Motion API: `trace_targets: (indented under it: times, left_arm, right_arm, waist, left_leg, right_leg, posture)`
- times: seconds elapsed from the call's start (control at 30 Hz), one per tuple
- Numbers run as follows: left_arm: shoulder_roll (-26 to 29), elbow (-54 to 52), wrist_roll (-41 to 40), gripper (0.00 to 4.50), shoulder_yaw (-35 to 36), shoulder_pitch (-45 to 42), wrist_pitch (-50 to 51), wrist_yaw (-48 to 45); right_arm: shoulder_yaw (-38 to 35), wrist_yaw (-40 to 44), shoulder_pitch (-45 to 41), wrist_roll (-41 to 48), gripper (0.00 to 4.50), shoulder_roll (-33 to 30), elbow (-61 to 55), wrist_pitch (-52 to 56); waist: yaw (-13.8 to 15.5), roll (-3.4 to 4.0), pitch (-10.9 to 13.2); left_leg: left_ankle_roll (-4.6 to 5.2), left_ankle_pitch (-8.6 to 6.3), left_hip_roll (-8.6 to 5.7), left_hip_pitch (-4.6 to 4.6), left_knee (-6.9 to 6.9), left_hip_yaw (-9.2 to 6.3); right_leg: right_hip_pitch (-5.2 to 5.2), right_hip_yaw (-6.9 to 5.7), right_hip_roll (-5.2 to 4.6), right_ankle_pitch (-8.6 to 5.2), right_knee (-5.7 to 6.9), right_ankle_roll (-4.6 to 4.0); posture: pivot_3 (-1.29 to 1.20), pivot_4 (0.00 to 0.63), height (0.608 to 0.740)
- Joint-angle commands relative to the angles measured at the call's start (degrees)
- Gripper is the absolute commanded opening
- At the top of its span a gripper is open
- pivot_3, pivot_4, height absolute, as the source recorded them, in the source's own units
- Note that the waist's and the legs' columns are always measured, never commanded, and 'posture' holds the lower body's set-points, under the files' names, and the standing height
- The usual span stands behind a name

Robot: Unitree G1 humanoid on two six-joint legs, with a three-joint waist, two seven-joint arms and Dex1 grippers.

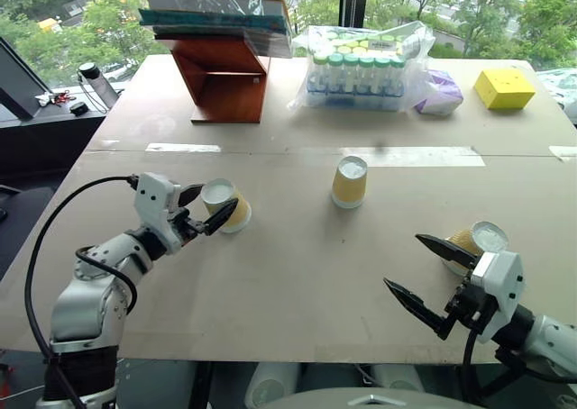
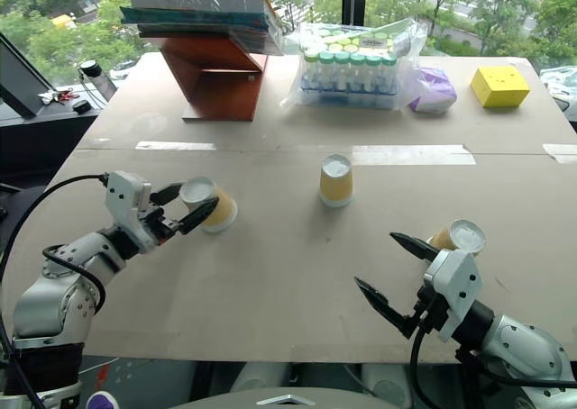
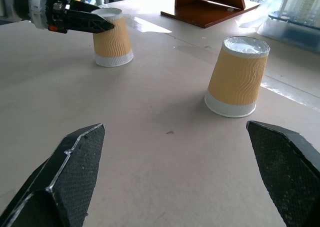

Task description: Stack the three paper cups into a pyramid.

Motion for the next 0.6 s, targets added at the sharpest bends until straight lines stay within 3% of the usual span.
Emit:
trace_targets:
  times: [0.03,0.1,0.23,0.4,0.6]
  left_arm:
    - [0.2,0.6,1.5,4.42,-1.1,-1.2,-2.1,-1.1]
    - [-0.2,1.5,1.7,4.20,-1.5,-1.9,-3.0,-1.6]
    - [-0.6,3.1,1.0,2.80,-1.8,-2.7,-4.8,-4.0]
    - [0.2,2.9,-1.4,2.80,-3.3,-2.1,-6.4,-12.1]
    - [1.1,0.9,-3.1,2.80,-10.4,-3.5,-4.0,-22.2]
  right_arm:
    - [-0.6,0.3,0.1,0.2,4.50,-0.2,-0.8,-1.3]
    - [-0.8,0.3,0.2,0.2,4.50,-0.1,-0.9,-1.3]
    - [-1.0,0.1,1.0,0.0,4.50,0.0,-1.3,-1.4]
    - [-1.3,-0.1,2.1,-0.2,4.50,0.1,-1.6,-1.9]
    - [-1.7,0.0,3.3,-0.7,4.50,0.2,-0.9,-3.0]
  waist:
    - [0.0,0.00,0.0]
    - [0.0,0.00,0.0]
    - [0.0,0.00,0.0]
    - [0.0,0.00,0.0]
    - [0.1,0.00,0.0]
  left_leg:
    - [0.00,0.00,0.00,-0.01,0.00,0.00]
    - [0.00,0.00,0.00,-0.01,0.00,0.00]
    - [0.00,0.00,0.00,-0.01,0.00,-0.01]
    - [0.00,0.00,0.00,-0.01,0.00,0.01]
    - [0.00,0.00,0.00,-0.02,0.00,0.01]
  right_leg:
    - [0.00,0.00,0.00,0.00,0.00,0.00]
    - [0.00,-0.01,0.00,0.00,-0.01,0.00]
    - [0.00,-0.01,0.00,0.00,0.00,0.00]
    - [-0.01,0.00,0.00,0.00,0.00,0.00]
    - [0.00,0.00,-0.01,0.00,-0.01,-0.01]
  posture:
    - [0.00,0.150,0.740]
    - [0.00,0.150,0.740]
    - [0.00,0.150,0.740]
    - [0.00,0.150,0.740]
    - [0.00,0.150,0.740]
